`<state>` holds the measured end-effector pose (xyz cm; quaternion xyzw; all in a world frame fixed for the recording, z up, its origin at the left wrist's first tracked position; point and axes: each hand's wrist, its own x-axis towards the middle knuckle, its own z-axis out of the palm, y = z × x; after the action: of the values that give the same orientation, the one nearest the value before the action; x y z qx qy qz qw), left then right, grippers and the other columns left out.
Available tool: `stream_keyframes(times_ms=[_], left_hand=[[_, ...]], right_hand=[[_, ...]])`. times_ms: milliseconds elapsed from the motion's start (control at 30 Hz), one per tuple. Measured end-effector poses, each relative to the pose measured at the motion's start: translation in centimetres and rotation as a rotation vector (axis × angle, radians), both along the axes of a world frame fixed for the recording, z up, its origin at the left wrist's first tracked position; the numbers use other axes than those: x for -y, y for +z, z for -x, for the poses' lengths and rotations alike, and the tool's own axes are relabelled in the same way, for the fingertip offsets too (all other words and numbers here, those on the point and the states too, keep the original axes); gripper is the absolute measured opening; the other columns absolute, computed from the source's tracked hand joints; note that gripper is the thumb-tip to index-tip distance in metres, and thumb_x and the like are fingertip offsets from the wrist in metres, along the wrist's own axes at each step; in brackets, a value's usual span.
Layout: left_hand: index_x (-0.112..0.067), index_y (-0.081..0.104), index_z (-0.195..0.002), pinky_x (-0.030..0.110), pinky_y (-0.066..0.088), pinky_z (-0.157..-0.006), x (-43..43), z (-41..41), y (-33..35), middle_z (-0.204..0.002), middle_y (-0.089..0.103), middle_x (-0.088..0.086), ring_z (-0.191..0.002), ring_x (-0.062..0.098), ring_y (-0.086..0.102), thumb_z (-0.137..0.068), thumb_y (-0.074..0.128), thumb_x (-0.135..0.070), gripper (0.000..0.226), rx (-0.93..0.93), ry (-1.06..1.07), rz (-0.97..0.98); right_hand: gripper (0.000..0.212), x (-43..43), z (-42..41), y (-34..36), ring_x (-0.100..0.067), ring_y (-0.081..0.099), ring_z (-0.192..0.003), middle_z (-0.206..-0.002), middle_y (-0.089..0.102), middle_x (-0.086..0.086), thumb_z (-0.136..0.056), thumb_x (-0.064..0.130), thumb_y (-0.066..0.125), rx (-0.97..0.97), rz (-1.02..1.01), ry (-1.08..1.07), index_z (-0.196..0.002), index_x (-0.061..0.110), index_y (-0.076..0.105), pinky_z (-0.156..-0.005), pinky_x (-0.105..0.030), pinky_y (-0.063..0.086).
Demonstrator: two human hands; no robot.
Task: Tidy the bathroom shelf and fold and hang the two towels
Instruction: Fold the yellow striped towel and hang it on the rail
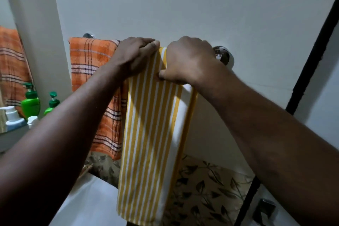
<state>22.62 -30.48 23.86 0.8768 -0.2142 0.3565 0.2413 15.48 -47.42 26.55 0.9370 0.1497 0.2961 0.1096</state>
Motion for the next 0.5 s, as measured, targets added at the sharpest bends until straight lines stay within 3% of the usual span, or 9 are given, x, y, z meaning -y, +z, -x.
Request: stream_keyframes(times_ms=[67,167,267,300,400,500], left_hand=[[-0.012,0.075,-0.117,0.04,0.04,-0.092,0.3,0.0,1.2,-0.131,0.068,0.019,-0.116,0.037,0.059,-0.107,0.04,-0.042,0.047,-0.065,0.073,-0.027],[-0.005,0.071,-0.099,0.042,0.044,-0.084,0.9,-0.8,2.6,-0.113,0.068,0.022,-0.1,0.039,0.057,-0.105,0.041,-0.036,0.044,-0.15,0.159,-0.125],[-0.01,0.055,-0.078,0.04,0.039,-0.069,0.5,-1.5,2.1,-0.093,0.068,0.019,-0.085,0.04,0.059,-0.104,0.038,-0.036,0.04,0.166,0.139,-0.228],[-0.012,0.053,-0.079,0.039,0.037,-0.066,0.3,-1.4,1.5,-0.085,0.067,0.015,-0.081,0.038,0.059,-0.106,0.038,-0.037,0.039,0.255,0.081,-0.224],[-0.02,0.045,-0.083,0.037,0.029,-0.064,-0.3,-0.8,-0.2,-0.074,0.057,0.007,-0.074,0.036,0.055,-0.112,0.033,-0.044,0.04,0.214,-0.022,-0.147],[-0.023,0.046,-0.079,0.038,0.033,-0.068,-0.4,-1.4,0.7,-0.097,0.07,0.021,-0.089,0.043,0.062,-0.112,0.027,-0.049,0.046,0.13,0.072,-0.231]], right_hand=[[0.062,-0.1,-0.5,-0.3,-0.028,0.051,-0.088,-0.075,0.038,0.001,-0.08,0.076,0.069,-0.023,-0.015,-0.038,-0.094,0.02,0.047,-0.078,-0.038,0.036],[0.076,-0.1,-0.8,0.3,-0.025,0.049,-0.08,-0.073,0.04,0.001,-0.07,0.093,0.061,-0.041,-0.004,-0.11,-0.08,0.019,0.048,-0.072,-0.037,0.037],[0.08,-0.6,-1.2,1.7,-0.02,0.05,-0.069,-0.075,0.051,-0.001,-0.065,0.1,0.053,-0.157,-0.005,-0.137,-0.071,0.02,0.05,-0.065,-0.034,0.04],[0.082,-0.5,-1.4,2.1,-0.019,0.052,-0.069,-0.078,0.056,-0.002,-0.064,0.1,0.053,-0.215,-0.019,-0.136,-0.074,0.019,0.054,-0.062,-0.034,0.041],[0.09,-0.3,-1.1,2.6,-0.022,0.059,-0.078,-0.088,0.064,-0.005,-0.064,0.099,0.052,-0.285,-0.008,-0.157,-0.088,0.013,0.061,-0.067,-0.037,0.047],[0.088,-0.7,0.5,0.5,-0.026,0.059,-0.098,-0.107,0.064,-0.005,-0.071,0.094,0.054,-0.053,0.056,-0.171,-0.115,0.019,0.059,-0.079,-0.04,0.044]])
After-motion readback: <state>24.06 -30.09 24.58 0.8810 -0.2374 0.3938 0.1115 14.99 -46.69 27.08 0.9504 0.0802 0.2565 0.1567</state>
